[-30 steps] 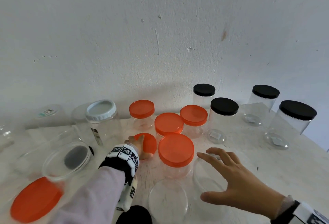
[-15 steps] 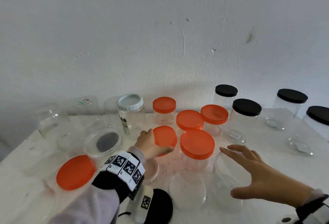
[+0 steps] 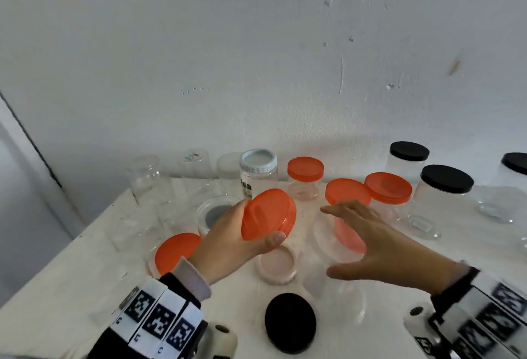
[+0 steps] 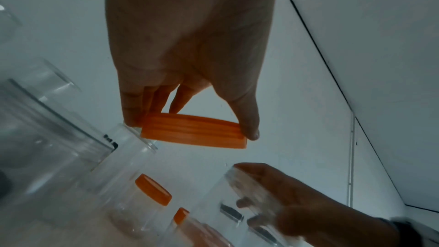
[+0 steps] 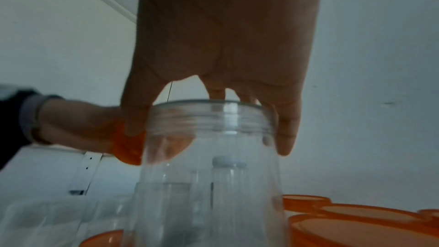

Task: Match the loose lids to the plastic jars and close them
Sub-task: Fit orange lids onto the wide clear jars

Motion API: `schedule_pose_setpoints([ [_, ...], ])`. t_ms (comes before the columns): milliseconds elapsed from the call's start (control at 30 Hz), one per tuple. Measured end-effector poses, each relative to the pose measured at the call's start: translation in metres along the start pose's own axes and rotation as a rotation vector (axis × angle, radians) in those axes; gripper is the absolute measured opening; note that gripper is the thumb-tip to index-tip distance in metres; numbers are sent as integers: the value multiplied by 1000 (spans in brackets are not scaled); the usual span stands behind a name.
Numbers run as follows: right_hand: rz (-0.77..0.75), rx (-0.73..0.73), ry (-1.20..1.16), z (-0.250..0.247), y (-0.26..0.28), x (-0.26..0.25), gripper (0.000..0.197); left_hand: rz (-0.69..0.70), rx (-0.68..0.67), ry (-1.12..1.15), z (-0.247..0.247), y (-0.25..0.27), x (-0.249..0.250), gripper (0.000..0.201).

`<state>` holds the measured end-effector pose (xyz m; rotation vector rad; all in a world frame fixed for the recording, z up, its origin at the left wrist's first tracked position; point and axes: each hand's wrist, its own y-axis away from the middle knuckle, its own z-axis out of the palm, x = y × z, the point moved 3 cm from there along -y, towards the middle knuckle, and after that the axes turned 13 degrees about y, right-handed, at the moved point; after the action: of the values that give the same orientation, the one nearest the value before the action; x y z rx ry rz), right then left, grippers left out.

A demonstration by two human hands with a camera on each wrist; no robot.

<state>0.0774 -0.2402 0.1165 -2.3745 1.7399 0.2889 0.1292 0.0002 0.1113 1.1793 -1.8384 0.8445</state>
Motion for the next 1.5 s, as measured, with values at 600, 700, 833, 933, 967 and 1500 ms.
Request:
schedule_pose_setpoints([
  [600,418,27,241,39,-125,7,86,-80,201,-35,-90,68,-43,115],
  [700,423,-69,247,38,-128,8,81,-95,254,-28,-107,74,-51,113],
  [833,408,-83,256,38,-128,-13,78,-117,328,-18,-127,79,-63,115],
  [933,245,83,201,39,-127,-58,65,-150,389,17,-138,82,-74,119],
  [967,155,168,162,41,-125,-78,58,-155,412,33,-141,83,-77,119],
  [1500,-342,-199,-28,143,-148,-251,73,-268,639,138,-189,121,-119,97],
])
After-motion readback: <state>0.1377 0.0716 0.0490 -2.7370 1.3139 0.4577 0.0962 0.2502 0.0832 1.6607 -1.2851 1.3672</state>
